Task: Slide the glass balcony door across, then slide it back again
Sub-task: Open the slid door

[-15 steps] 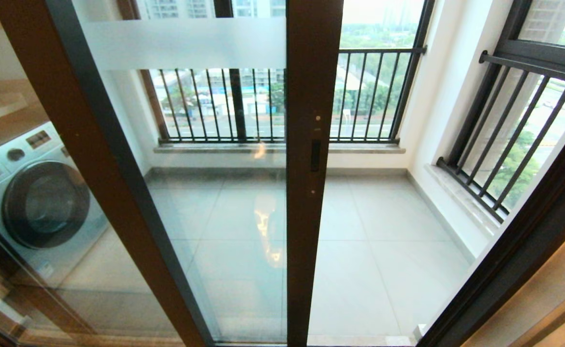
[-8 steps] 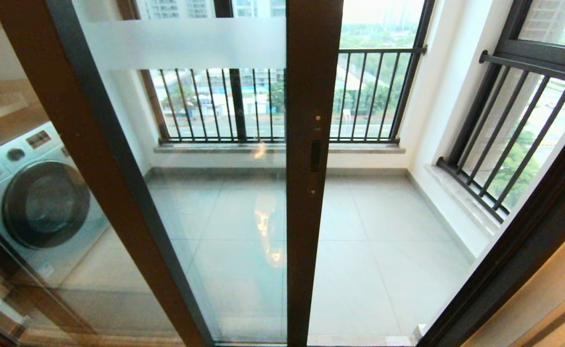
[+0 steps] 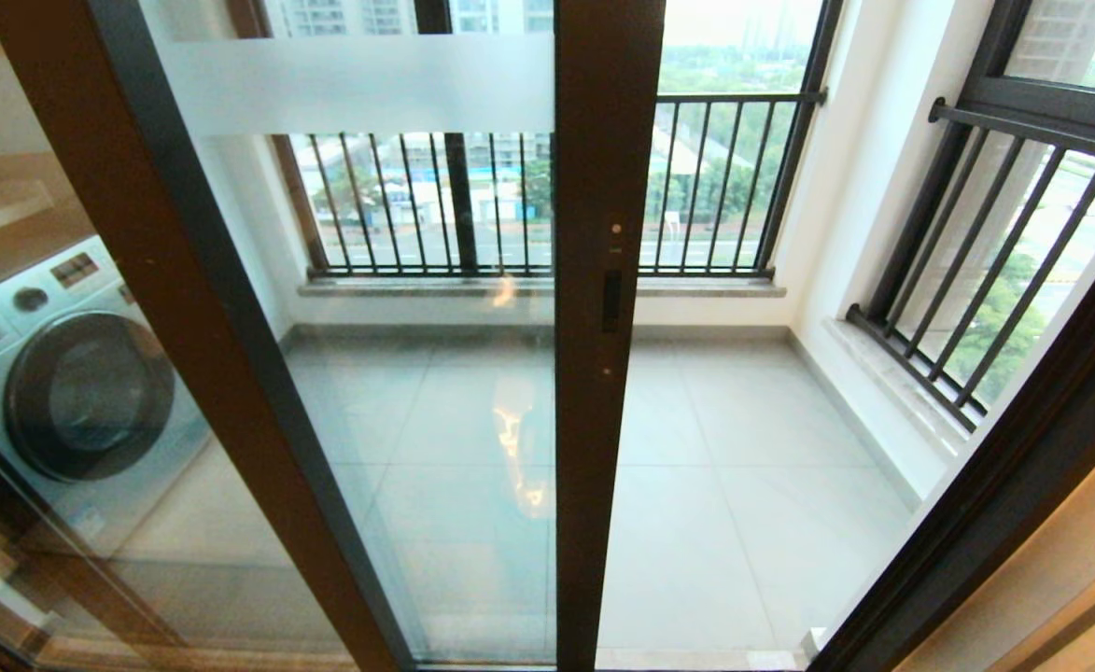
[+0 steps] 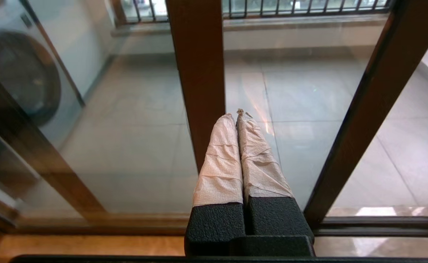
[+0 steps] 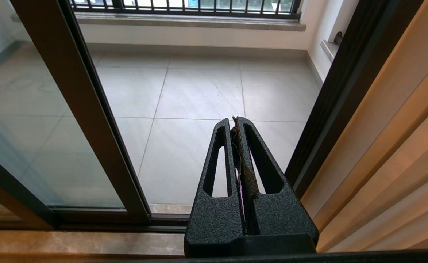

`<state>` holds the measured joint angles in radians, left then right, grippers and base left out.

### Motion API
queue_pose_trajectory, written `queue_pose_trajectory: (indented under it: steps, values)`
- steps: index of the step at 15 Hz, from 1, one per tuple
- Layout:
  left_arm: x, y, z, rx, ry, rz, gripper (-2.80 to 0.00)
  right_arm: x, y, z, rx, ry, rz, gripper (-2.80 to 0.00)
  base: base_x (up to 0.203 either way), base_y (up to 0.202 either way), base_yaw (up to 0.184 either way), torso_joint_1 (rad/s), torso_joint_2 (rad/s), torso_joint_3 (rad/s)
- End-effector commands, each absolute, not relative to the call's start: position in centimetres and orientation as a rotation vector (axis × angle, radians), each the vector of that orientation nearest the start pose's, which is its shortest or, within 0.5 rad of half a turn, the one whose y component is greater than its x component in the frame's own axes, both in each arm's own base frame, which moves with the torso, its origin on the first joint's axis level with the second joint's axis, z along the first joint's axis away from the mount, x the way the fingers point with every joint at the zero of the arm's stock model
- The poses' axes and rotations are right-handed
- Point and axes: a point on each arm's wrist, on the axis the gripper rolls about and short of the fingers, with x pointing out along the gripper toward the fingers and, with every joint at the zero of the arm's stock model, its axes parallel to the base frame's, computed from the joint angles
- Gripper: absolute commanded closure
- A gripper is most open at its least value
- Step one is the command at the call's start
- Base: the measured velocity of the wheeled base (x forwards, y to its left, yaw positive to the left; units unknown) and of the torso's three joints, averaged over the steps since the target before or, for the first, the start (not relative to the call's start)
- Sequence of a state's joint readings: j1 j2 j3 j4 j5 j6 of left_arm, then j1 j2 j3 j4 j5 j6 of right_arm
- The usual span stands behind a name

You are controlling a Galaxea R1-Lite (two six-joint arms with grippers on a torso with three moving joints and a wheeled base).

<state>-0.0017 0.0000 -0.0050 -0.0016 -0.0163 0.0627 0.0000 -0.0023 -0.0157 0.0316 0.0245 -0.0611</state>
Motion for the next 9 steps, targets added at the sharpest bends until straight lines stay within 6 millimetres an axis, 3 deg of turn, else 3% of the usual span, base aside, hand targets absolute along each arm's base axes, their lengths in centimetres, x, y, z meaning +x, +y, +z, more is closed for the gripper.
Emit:
queue_pose_trajectory:
  steps: [1,3,5,7,9]
  values:
    - [-2.7,-0.1,9.2,0.073,-0.073,-0.039,0.0,-2.4,0.1,7.7,-0.061,0.015,0.025,0.0,0.0,0.0,0.0,0.0,0.0,0.0]
    - [-4.2,-0.3,13.7,0.085,-0.198,-0.138,0.0,-2.4,0.1,7.7,-0.061,0.015,0.025,0.0,0.0,0.0,0.0,0.0,0.0,0.0]
    - [-3.7,-0.5,17.8,0.086,-0.174,-0.235,0.0,-2.4,0.1,7.7,-0.061,0.015,0.024,0.0,0.0,0.0,0.0,0.0,0.0,0.0]
    - [-1.3,-0.8,21.2,0.05,-0.09,-0.363,0.0,-2.4,0.1,7.7,-0.061,0.015,0.023,0.0,0.0,0.0,0.0,0.0,0.0,0.0]
    - [2.6,-1.1,24.1,-0.012,-0.001,-0.5,0.0,-2.4,0.0,7.7,-0.061,0.015,0.025,0.0,0.0,0.0,0.0,0.0,0.0,0.0]
